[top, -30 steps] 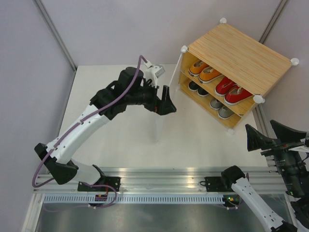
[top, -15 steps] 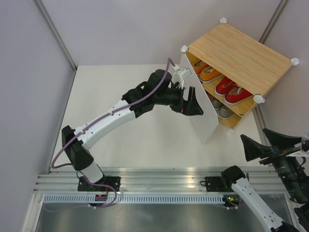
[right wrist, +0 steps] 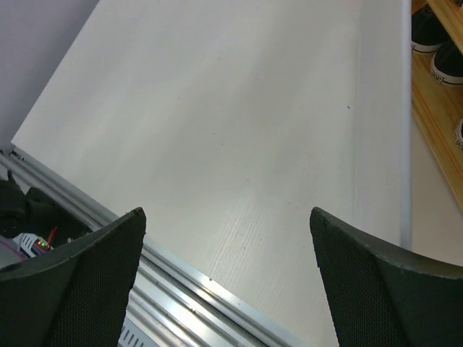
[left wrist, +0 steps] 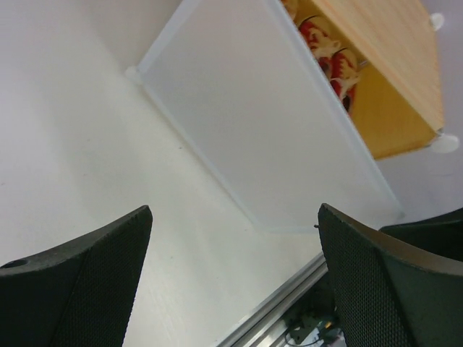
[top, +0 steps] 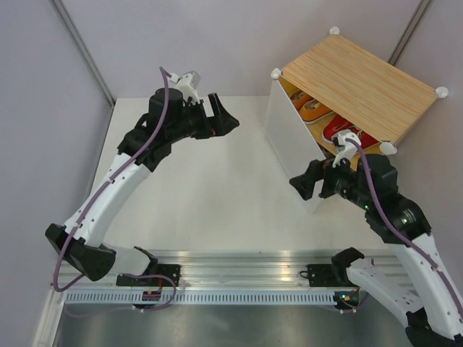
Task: Place and organize the shoes in the shoe cabinet
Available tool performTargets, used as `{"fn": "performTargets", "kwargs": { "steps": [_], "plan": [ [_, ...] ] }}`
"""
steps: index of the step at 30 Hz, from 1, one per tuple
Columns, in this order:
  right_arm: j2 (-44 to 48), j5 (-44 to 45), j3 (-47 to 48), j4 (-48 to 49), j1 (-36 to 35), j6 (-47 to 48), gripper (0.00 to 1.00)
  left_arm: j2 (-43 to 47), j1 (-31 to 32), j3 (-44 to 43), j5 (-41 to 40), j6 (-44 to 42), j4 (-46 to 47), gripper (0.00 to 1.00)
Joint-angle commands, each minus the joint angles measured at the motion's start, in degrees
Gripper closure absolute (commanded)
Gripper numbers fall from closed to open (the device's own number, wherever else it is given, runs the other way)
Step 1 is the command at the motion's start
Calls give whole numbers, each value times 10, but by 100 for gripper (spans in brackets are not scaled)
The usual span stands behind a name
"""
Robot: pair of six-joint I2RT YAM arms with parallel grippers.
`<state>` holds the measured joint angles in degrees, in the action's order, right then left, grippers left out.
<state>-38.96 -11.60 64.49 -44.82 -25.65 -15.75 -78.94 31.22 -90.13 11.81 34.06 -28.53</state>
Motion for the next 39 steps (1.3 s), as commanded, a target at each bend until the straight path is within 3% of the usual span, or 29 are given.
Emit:
{"fn": "performTargets", "kwargs": {
  "steps": [1,4,10,14,24,32,39],
  "plan": [
    [-42,35,-11,86,1,-45,2,38,-9,24,-71,-66,-70,2],
    [-87,116,-13,94,1,-39,2,79,-24,55,-98,-94,-91,2],
    [-95,404,-47,165,1,-21,2,134,-30,103,-162,-126,-105,2],
    [-110,493,-71,217,2,17,2,163,-31,122,-192,-139,-114,2],
    [-168,516,-78,304,38,64,2,235,-32,146,-287,-159,-137,2],
    [-138,497,-79,293,49,78,2,276,-31,140,-306,-154,-158,2],
    [-74,393,-41,198,51,33,2,325,-32,145,-326,-165,-184,2]
  ]
}}
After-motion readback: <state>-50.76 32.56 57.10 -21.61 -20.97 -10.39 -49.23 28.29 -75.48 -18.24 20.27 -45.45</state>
